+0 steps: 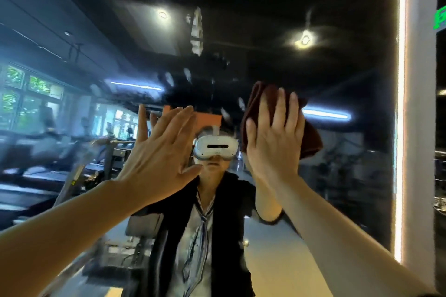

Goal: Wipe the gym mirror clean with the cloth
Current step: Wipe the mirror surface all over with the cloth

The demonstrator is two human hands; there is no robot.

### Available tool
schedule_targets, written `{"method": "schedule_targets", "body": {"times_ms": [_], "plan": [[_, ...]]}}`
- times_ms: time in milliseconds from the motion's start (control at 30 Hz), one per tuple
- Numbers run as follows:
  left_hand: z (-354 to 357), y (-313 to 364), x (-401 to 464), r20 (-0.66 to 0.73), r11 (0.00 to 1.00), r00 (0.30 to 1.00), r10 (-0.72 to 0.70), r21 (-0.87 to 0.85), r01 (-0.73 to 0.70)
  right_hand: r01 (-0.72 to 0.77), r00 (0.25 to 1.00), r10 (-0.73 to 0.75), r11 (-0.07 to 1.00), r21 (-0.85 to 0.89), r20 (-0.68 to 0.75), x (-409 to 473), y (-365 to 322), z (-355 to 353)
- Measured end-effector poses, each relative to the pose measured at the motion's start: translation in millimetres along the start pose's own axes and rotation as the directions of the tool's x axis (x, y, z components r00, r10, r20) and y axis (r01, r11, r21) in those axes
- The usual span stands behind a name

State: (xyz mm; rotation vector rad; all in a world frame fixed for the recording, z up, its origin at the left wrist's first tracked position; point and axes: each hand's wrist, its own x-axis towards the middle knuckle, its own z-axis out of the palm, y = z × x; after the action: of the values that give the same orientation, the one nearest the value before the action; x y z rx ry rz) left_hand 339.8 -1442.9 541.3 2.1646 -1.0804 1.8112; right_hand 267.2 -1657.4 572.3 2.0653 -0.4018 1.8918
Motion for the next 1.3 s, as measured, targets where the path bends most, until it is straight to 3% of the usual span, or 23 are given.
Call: {"method": "schedule_targets", "body": {"times_ms": [167, 233, 333, 367, 533, 700, 767, 833, 900, 933, 1067, 1167, 1233, 1300], "plan": [[2.2, -15.7, -6.9, 0.079, 1.000, 0.997, 0.007, 0.009, -0.008, 0.262, 0.963, -0.260, 0.965, -0.012, 0.069, -62.4, -8.1, -2.6], [0.5, -22.0, -5.3, 0.079, 0.999, 0.996, 0.038, 0.030, -0.041, 0.148, 0.987, -0.146, 0.989, -0.019, 0.060, -42.8, -2.5, -2.0], [0.2, -26.6, -2.9, 0.048, 0.995, 0.995, 0.084, 0.047, -0.086, -0.171, 0.985, 0.170, 0.984, 0.043, 0.023, 19.0, -9.9, -5.9], [0.8, -26.9, -3.0, 0.037, 0.995, 0.995, 0.090, 0.045, -0.092, -0.183, 0.983, 0.182, 0.982, 0.055, 0.029, 32.6, -16.6, -5.5], [7.8, -26.9, -7.0, 0.020, 0.996, 0.996, 0.088, 0.030, -0.089, 0.134, 0.991, -0.133, 0.991, -0.002, 0.023, -7.8, -55.0, 4.2], [12.3, -30.5, -7.6, 0.039, 0.995, 0.994, 0.100, 0.022, -0.101, 0.424, 0.898, -0.416, 0.905, -0.026, 0.146, -85.8, -39.3, -1.4], [13.3, -32.1, -8.7, 0.052, 0.993, 0.993, 0.110, 0.027, -0.112, 0.386, 0.910, -0.371, 0.921, -0.052, 0.184, -72.7, -25.5, -2.5], [13.3, -33.5, -9.6, 0.056, 0.993, 0.992, 0.113, 0.029, -0.114, 0.197, 0.969, -0.177, 0.974, -0.107, 0.172, -36.4, -22.4, -1.7], [11.1, -31.2, -9.7, 0.044, 0.995, 0.994, 0.098, 0.023, -0.100, -0.029, 0.996, 0.032, 0.999, -0.040, 0.081, -1.8, -30.8, -3.0], [9.4, -27.7, -10.1, 0.031, 0.996, 0.996, 0.084, 0.012, -0.084, -0.063, 0.997, 0.064, 0.998, -0.013, 0.051, 6.4, -37.7, -2.3], [8.6, 1.3, -24.3, -0.014, 0.991, 0.999, -0.028, -0.129, 0.026, 0.144, 0.989, -0.143, 0.990, -0.008, 0.037, -40.5, -56.3, 6.3], [15.0, 22.7, -49.0, 0.038, 0.975, 0.996, -0.087, -0.200, 0.092, 0.360, 0.925, -0.356, 0.933, -0.002, 0.134, -123.9, -45.3, 3.8], [19.5, 31.1, -66.6, 0.084, 0.969, 0.994, -0.076, -0.228, 0.094, 0.493, 0.857, -0.482, 0.870, -0.014, 0.182, -163.9, -23.3, 0.9], [21.9, 35.7, -78.4, 0.110, 0.970, 0.994, -0.028, -0.235, 0.053, 0.510, 0.850, -0.495, 0.859, -0.044, 0.178, -164.8, 2.4, -0.1]]}}
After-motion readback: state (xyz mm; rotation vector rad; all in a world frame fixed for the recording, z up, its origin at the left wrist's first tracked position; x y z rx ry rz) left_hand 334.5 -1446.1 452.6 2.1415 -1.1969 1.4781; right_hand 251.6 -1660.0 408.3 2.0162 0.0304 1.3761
